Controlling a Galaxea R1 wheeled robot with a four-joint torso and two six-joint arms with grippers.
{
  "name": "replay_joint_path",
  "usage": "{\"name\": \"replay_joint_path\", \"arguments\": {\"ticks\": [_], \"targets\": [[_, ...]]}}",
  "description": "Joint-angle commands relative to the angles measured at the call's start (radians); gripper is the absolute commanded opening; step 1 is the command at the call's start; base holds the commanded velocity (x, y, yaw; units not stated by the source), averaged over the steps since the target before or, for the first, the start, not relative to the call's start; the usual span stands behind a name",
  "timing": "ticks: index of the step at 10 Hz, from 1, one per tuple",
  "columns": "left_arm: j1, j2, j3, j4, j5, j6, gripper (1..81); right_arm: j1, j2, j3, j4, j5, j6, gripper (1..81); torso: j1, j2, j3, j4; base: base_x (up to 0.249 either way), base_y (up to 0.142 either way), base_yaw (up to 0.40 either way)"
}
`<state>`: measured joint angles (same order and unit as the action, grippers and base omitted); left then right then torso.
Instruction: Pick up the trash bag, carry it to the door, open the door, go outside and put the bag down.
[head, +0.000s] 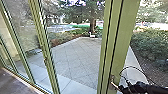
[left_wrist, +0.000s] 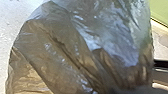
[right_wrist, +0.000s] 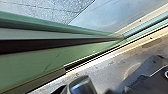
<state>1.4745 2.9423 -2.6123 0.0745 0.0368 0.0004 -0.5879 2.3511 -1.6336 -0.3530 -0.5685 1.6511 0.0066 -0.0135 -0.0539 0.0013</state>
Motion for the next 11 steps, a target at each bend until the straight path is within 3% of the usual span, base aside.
{"name": "replay_joint_path", "arguments": {"ticks": [1, 3, 4, 5, 10, 11], "targets": [[-0.044, -0.006, -0.002, -0.007, 0.055, 0.004, 1.0, -0.063, 0.113, -0.032, 0.005, -0.188, -0.028, 81.1, 0.0, 0.0, 0.0, 0.0, 0.0, 0.0, 0.0], [-0.044, -0.006, -0.002, -0.009, 0.057, 0.004, 1.0, -0.077, 0.153, -0.073, -0.014, -0.186, -0.03, 81.1, -0.001, 0.0, 0.025, 0.0, 0.0, 0.0, 0.0], [-0.042, -0.008, -0.002, -0.009, 0.058, 0.004, 1.0, -0.082, 0.165, -0.089, -0.015, -0.185, -0.036, 81.1, -0.001, -0.001, 0.003, -0.001, 0.0, 0.0, 0.0], [-0.042, -0.009, -0.002, -0.009, 0.06, 0.003, 1.0, -0.08, 0.165, -0.09, -0.015, -0.185, -0.04, 81.1, -0.002, -0.001, 0.01, -0.001, 0.0, 0.0, 0.0], [-0.03, -0.014, -0.002, -0.009, 0.064, 0.003, 1.0, -0.051, 0.153, -0.095, -0.009, -0.157, -0.039, 81.1, -0.006, -0.004, -0.112, -0.003, 0.0, 0.0, 0.0], [-0.026, -0.015, -0.002, -0.009, 0.064, 0.003, 1.0, -0.044, 0.145, -0.095, -0.008, -0.143, -0.039, 81.1, -0.006, -0.005, -0.076, -0.003, 0.0, 0.0, 0.0]]}}
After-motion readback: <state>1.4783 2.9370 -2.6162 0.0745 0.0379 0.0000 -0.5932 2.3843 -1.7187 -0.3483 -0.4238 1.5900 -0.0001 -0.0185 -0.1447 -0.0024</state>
